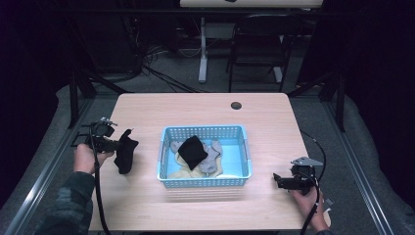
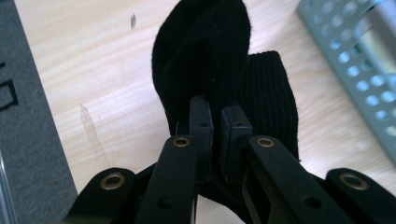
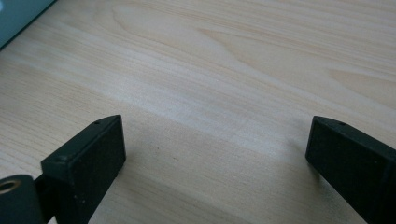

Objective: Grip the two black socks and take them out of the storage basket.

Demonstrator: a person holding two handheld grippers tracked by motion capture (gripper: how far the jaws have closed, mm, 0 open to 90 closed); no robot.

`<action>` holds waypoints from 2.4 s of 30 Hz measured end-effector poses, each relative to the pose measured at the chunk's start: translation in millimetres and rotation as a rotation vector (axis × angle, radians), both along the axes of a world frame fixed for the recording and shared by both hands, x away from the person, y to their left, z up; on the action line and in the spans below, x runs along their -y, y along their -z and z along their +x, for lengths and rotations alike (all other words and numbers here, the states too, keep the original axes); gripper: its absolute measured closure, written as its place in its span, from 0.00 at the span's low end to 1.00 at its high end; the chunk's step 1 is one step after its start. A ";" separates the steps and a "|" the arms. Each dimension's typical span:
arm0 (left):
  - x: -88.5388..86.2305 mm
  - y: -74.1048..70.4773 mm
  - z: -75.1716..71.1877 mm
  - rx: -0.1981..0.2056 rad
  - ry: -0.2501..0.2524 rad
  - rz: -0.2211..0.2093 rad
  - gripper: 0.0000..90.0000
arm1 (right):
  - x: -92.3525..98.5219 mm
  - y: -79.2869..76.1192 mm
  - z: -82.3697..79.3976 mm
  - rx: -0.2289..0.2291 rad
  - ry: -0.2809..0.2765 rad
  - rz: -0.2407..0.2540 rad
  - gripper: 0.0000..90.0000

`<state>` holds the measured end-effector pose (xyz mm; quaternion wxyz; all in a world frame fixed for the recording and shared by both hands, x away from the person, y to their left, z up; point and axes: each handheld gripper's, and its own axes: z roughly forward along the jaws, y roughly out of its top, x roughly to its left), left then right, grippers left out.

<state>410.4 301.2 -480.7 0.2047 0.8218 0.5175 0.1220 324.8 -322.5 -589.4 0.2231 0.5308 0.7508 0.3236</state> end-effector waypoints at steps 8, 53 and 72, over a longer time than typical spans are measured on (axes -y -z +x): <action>-11.3 28.5 5.4 -0.068 -0.045 -0.015 0.94 | 0.0 0.0 0.0 -0.001 -0.001 0.000 0.05; 100.0 -60.3 2.8 0.090 0.234 -0.101 0.00 | 0.1 0.0 0.0 -0.001 0.000 -0.001 0.05; 171.3 -32.2 18.8 0.036 0.351 -0.085 0.02 | 0.1 0.0 0.0 0.000 -0.001 0.000 0.05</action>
